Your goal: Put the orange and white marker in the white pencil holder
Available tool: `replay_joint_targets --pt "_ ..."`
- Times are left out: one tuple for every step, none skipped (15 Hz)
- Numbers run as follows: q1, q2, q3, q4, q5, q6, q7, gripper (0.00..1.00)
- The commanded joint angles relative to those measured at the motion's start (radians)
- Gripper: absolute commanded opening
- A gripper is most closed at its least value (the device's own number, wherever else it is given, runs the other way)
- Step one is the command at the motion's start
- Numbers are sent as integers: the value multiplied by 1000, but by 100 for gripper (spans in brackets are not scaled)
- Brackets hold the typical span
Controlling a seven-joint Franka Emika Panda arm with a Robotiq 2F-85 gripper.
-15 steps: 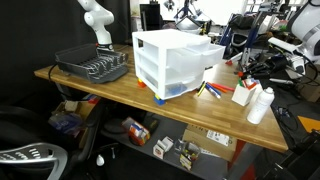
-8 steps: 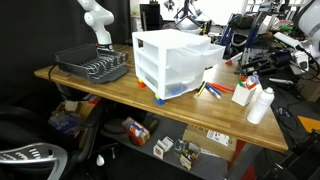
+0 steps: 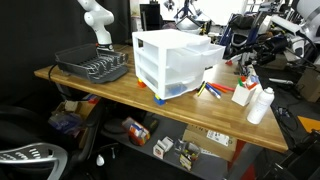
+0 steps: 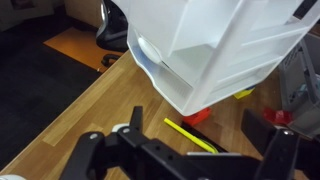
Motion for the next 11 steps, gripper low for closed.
replay_joint_targets --pt "50 -64 20 -35 -118 103 58 100" --pt "64 -76 28 -42 -167 122 79 100" --pt "77 -92 37 -51 -226 134 96 100" --pt "49 -48 37 -17 -159 80 65 100" --pt "60 -61 44 -24 -191 95 80 100" --pt "66 -69 48 -29 -203 107 86 100" --pt "67 -72 48 -31 -209 111 87 100" --pt "66 -72 46 -32 -210 113 87 100" --pt "65 -72 45 -32 -211 113 87 100" --pt "65 -72 45 -33 -211 113 87 100" --pt "65 -72 45 -33 -211 113 87 100"
